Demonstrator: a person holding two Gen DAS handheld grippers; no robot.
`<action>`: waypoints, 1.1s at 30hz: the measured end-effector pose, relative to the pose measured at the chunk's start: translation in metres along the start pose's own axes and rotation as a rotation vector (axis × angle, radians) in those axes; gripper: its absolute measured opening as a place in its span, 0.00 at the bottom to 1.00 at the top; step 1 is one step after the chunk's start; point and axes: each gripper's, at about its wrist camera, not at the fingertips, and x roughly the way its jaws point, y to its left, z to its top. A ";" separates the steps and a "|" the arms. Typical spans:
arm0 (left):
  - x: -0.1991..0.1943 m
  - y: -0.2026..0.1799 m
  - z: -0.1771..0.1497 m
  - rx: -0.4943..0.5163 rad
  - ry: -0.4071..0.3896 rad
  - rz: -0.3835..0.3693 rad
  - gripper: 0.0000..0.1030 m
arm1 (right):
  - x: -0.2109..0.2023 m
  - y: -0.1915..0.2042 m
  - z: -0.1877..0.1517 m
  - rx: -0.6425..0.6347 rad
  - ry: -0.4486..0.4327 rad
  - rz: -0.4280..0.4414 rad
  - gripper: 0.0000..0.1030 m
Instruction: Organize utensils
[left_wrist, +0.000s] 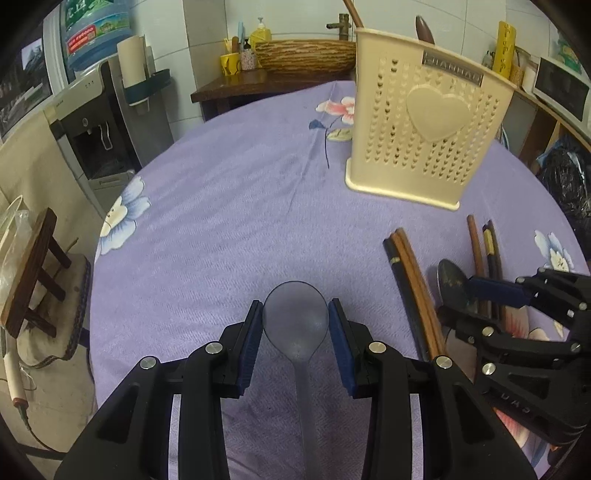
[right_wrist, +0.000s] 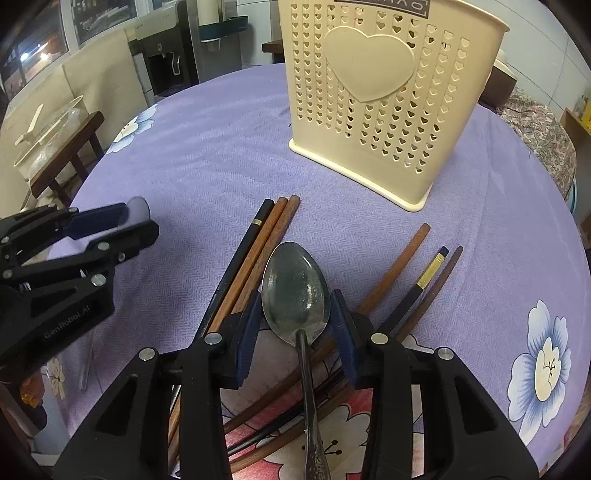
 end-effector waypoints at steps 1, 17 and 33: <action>-0.004 0.000 0.002 -0.001 -0.011 -0.004 0.35 | -0.004 -0.001 0.000 0.004 -0.011 0.003 0.37; -0.083 0.001 0.034 -0.029 -0.245 -0.077 0.35 | -0.149 -0.040 -0.010 0.168 -0.386 0.063 0.26; -0.092 0.002 0.033 -0.039 -0.267 -0.093 0.35 | -0.135 -0.037 -0.015 0.144 -0.364 0.024 0.11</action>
